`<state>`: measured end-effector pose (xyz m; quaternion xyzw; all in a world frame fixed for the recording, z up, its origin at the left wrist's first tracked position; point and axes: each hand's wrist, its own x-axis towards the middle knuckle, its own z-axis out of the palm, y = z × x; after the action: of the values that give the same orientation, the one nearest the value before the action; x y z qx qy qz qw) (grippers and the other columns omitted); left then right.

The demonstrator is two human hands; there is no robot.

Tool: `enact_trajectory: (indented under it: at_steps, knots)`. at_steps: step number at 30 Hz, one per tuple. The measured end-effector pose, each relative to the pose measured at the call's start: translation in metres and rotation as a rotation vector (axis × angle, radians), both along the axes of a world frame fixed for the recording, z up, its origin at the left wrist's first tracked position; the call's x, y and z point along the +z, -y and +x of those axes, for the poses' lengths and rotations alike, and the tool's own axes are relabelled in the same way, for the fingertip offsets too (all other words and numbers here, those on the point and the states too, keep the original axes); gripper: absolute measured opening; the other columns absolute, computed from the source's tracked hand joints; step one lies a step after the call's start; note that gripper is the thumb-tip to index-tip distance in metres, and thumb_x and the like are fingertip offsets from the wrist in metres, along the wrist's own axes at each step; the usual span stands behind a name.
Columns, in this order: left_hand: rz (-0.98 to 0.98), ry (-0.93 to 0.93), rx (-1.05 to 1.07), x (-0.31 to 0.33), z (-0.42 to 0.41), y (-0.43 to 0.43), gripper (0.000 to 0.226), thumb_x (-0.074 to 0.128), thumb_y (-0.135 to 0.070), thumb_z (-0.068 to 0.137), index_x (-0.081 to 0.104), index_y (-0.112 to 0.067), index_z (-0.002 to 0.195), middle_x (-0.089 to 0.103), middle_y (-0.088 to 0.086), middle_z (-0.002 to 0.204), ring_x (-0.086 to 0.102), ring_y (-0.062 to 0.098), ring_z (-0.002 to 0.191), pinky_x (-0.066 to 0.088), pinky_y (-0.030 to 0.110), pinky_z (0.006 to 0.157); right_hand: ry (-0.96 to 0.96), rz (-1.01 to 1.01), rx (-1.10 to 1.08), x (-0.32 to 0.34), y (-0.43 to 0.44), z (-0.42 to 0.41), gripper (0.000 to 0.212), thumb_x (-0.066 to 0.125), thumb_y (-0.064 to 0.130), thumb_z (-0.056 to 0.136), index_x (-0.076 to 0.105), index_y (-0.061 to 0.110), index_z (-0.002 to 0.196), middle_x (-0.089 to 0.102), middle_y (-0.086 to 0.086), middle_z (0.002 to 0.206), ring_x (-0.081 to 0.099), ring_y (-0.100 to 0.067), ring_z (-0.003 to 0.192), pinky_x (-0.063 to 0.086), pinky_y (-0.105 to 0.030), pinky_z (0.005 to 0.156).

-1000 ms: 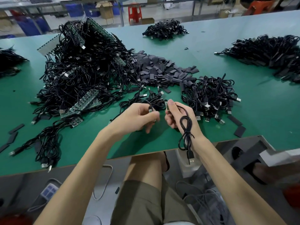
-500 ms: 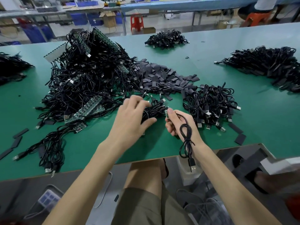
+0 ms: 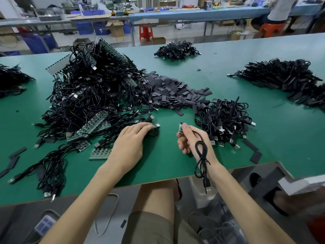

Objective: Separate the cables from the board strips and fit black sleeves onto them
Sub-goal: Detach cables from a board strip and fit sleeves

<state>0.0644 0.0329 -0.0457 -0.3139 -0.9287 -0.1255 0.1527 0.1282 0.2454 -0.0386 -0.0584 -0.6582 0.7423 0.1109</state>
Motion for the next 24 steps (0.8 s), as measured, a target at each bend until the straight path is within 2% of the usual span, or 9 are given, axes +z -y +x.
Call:
enact_trajectory:
  at_steps: [6, 8, 10, 13, 14, 16, 18, 21, 24]
  knots:
    - [0.019, 0.041, 0.057, 0.018, -0.002, -0.012, 0.031, 0.056, -0.036, 0.101, 0.061, -0.025, 0.13, 0.055, -0.006, 0.136, 0.047, 0.017, 0.131, 0.019, 0.037, 0.112, -0.01, 0.093, 0.025, 0.0, 0.004, 0.002, 0.039, 0.041, 0.025, 0.112, 0.068, 0.002, 0.095, 0.063, -0.004, 0.058, 0.05, -0.012, 0.043, 0.033, -0.02, 0.042]
    - [0.013, 0.038, 0.041, 0.026, -0.011, -0.035, 0.031, 0.052, -0.033, 0.104, 0.061, -0.022, 0.131, 0.055, -0.004, 0.136, 0.048, 0.019, 0.13, 0.02, 0.038, 0.112, -0.009, 0.096, 0.033, -0.001, 0.005, 0.0, 0.038, 0.041, 0.024, 0.112, 0.068, 0.004, 0.095, 0.063, -0.002, 0.058, 0.049, -0.01, 0.042, 0.032, -0.02, 0.042]
    - [-0.035, 0.09, -0.022, 0.031, -0.027, -0.061, 0.037, 0.05, -0.023, 0.104, 0.054, -0.018, 0.141, 0.052, 0.001, 0.143, 0.05, 0.024, 0.13, 0.027, 0.039, 0.112, -0.01, 0.109, 0.036, -0.003, 0.004, -0.001, 0.038, 0.042, 0.024, 0.111, 0.069, 0.007, 0.091, 0.064, -0.002, 0.057, 0.05, -0.01, 0.042, 0.033, -0.019, 0.042]
    - [-0.16, 0.183, -0.104, 0.035, -0.052, -0.096, 0.065, 0.053, 0.001, 0.095, 0.036, -0.016, 0.156, 0.039, 0.003, 0.159, 0.049, 0.029, 0.135, 0.04, 0.041, 0.11, -0.021, 0.105, 0.024, -0.006, 0.003, -0.002, 0.04, 0.044, 0.025, 0.111, 0.066, 0.007, 0.083, 0.063, -0.003, 0.056, 0.049, -0.011, 0.04, 0.035, -0.017, 0.042]
    - [-0.201, 0.198, -0.12, 0.034, -0.058, -0.104, 0.072, 0.052, 0.005, 0.093, 0.032, -0.017, 0.158, 0.034, 0.002, 0.162, 0.045, 0.028, 0.139, 0.04, 0.04, 0.111, -0.025, 0.099, 0.021, -0.007, 0.002, -0.002, 0.041, 0.045, 0.025, 0.111, 0.066, 0.007, 0.081, 0.062, -0.003, 0.055, 0.049, -0.011, 0.04, 0.035, -0.016, 0.042]
    - [-0.286, 0.193, -0.132, 0.03, -0.067, -0.116, 0.073, 0.049, 0.005, 0.093, 0.03, -0.017, 0.159, 0.031, 0.002, 0.165, 0.038, 0.025, 0.146, 0.037, 0.041, 0.114, -0.022, 0.08, 0.018, -0.008, 0.001, -0.003, 0.042, 0.045, 0.025, 0.111, 0.065, 0.007, 0.079, 0.062, -0.003, 0.054, 0.049, -0.01, 0.039, 0.035, -0.016, 0.041]
    - [-0.328, 0.147, -0.119, 0.024, -0.069, -0.123, 0.059, 0.049, 0.0, 0.096, 0.04, -0.013, 0.153, 0.041, 0.006, 0.158, 0.041, 0.027, 0.143, 0.037, 0.042, 0.112, -0.01, 0.05, 0.015, -0.008, 0.0, -0.004, 0.042, 0.046, 0.026, 0.11, 0.065, 0.007, 0.078, 0.062, -0.003, 0.054, 0.048, -0.01, 0.038, 0.034, -0.017, 0.04]
    - [-0.342, -0.013, -0.113, 0.022, -0.061, -0.124, 0.033, 0.05, -0.007, 0.095, 0.059, -0.014, 0.126, 0.064, 0.004, 0.127, 0.058, 0.028, 0.12, 0.042, 0.037, 0.1, -0.009, 0.03, 0.01, -0.006, -0.001, -0.005, 0.042, 0.046, 0.026, 0.111, 0.065, 0.007, 0.078, 0.063, -0.003, 0.055, 0.048, -0.01, 0.039, 0.034, -0.018, 0.04]
    - [-0.298, -0.049, -0.131, 0.022, -0.05, -0.116, 0.03, 0.052, -0.007, 0.095, 0.064, -0.018, 0.12, 0.061, 0.003, 0.115, 0.056, 0.026, 0.11, 0.039, 0.033, 0.093, -0.02, 0.034, 0.003, -0.006, -0.001, -0.003, 0.041, 0.045, 0.025, 0.111, 0.064, 0.007, 0.08, 0.062, -0.003, 0.055, 0.048, -0.01, 0.04, 0.034, -0.019, 0.041]
